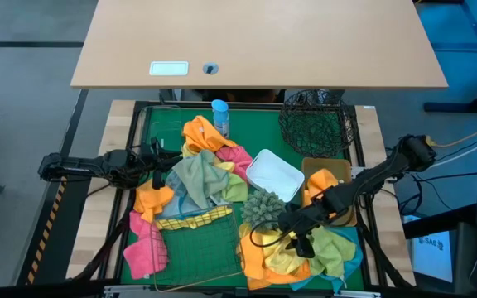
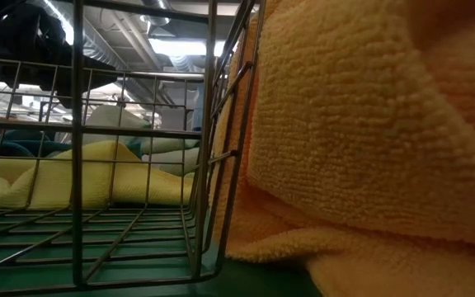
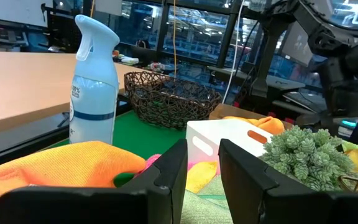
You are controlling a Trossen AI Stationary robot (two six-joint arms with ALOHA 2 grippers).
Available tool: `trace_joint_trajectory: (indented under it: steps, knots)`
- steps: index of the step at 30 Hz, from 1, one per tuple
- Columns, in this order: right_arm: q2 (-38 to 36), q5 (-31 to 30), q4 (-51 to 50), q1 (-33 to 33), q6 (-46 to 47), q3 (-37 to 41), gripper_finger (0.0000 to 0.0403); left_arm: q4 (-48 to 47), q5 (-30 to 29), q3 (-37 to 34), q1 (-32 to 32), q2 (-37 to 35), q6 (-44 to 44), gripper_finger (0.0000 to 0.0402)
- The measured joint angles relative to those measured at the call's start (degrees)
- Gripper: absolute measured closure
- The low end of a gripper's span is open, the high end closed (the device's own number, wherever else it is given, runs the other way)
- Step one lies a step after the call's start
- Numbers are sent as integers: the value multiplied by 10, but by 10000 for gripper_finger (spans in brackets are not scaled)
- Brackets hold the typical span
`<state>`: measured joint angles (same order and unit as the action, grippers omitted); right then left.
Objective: Sort microfiber towel by color & place in baskets
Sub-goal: Put the yellow microfiber cloth into the gold wire basket
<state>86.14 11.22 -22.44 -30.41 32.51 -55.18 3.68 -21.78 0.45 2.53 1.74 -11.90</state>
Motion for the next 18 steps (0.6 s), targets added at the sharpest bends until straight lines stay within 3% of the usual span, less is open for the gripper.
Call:
trace_joint_trajectory:
  steps: [5, 12, 18]
  knots:
    - [8, 17, 0, 0, -5, 0, 231, 0, 0, 0, 0, 0, 0, 312]
    - [8, 19, -6, 1, -10, -8, 386, 0, 0, 0, 0, 0, 0, 312]
    - [4, 34, -54, 14, -15, -85, 382, 0, 0, 0, 0, 0, 0, 312]
